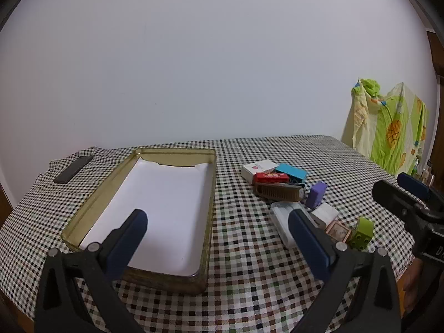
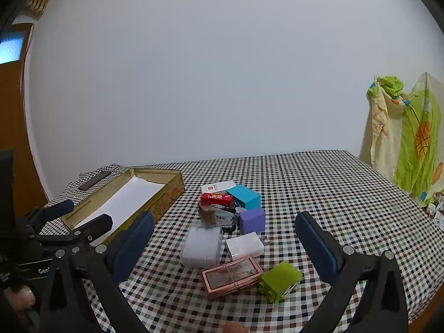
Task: Organize rigid objects
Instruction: 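Close the right gripper on the lime-green block while the left gripper approaches the rose-gold box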
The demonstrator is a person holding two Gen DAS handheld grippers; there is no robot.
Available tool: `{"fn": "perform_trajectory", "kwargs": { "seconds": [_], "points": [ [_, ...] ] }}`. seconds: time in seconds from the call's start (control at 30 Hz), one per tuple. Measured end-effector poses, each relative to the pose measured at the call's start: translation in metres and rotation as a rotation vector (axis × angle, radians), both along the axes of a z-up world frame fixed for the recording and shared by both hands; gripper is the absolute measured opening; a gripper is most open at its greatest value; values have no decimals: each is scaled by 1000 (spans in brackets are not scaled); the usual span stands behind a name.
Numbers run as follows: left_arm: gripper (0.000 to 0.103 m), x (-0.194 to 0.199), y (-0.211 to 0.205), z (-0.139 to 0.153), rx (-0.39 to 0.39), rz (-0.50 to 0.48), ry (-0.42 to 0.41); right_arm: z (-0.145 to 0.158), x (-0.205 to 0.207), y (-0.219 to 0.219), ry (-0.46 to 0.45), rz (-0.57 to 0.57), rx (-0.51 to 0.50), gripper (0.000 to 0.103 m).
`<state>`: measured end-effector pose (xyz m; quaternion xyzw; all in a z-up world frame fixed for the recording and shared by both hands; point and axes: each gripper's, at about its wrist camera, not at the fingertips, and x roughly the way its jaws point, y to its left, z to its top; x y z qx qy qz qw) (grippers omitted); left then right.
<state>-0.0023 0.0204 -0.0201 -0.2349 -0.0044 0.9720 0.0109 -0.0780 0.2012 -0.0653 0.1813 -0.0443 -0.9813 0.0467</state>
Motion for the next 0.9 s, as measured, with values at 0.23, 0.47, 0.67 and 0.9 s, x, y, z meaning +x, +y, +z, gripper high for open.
{"fn": "perform_trajectory", "kwargs": {
  "seconds": [0.23, 0.47, 0.67, 0.9],
  "points": [
    [103, -1, 1, -3, -5, -2, -6, -4, 0, 3, -7, -5, -3, 103],
    [103, -4, 2, -8, -6, -2, -19, -11, -1, 8, -23, -16, -3, 103],
    [103, -7, 7, -15, -6, -16, -31, -17, -2, 14, -31, -38, 9, 102],
    [103, -12, 24, -27, -20, -53, -61, -33, -3, 32, -62, -88, 23, 102]
  ]
}}
